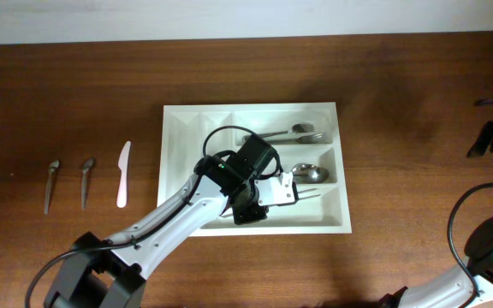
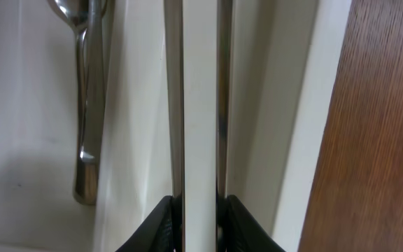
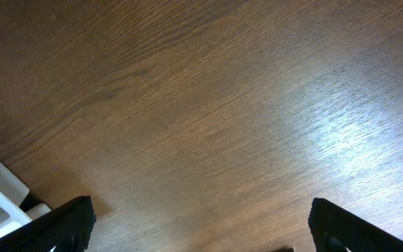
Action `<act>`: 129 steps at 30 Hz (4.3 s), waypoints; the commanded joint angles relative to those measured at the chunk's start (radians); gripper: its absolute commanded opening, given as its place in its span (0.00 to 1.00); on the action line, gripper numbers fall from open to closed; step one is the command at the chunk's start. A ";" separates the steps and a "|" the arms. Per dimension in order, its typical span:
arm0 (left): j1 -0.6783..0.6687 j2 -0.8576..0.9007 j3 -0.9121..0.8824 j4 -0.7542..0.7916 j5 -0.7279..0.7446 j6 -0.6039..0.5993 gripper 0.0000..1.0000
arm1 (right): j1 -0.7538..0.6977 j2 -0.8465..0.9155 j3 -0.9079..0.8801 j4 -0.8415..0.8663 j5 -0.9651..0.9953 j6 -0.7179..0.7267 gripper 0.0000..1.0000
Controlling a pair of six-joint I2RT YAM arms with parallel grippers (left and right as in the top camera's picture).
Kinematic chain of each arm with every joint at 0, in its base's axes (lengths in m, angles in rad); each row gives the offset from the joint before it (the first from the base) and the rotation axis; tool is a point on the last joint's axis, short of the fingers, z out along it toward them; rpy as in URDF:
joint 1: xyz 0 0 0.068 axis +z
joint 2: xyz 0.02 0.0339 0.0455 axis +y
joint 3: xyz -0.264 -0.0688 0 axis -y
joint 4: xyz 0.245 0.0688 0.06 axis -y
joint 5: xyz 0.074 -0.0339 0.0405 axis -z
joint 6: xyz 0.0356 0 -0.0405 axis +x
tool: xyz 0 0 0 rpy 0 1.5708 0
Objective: Pack container
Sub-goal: 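Lower the sticks into the bottom compartment and open the left gripper, then move the left gripper over the white plastic knife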
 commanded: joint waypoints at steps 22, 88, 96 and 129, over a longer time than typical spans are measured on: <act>-0.002 0.002 0.012 0.003 0.004 0.172 0.36 | -0.005 -0.016 -0.003 0.001 -0.006 0.011 0.99; 0.778 0.160 0.390 -0.221 -0.268 -0.682 0.99 | -0.005 -0.016 -0.003 0.001 -0.006 0.011 0.99; 0.778 0.280 0.390 -0.249 -0.268 -0.682 0.99 | -0.005 -0.016 -0.003 0.001 -0.006 0.011 0.99; 0.899 0.375 0.389 -0.288 -0.179 -0.666 0.99 | -0.005 -0.016 -0.003 0.001 -0.006 0.011 0.99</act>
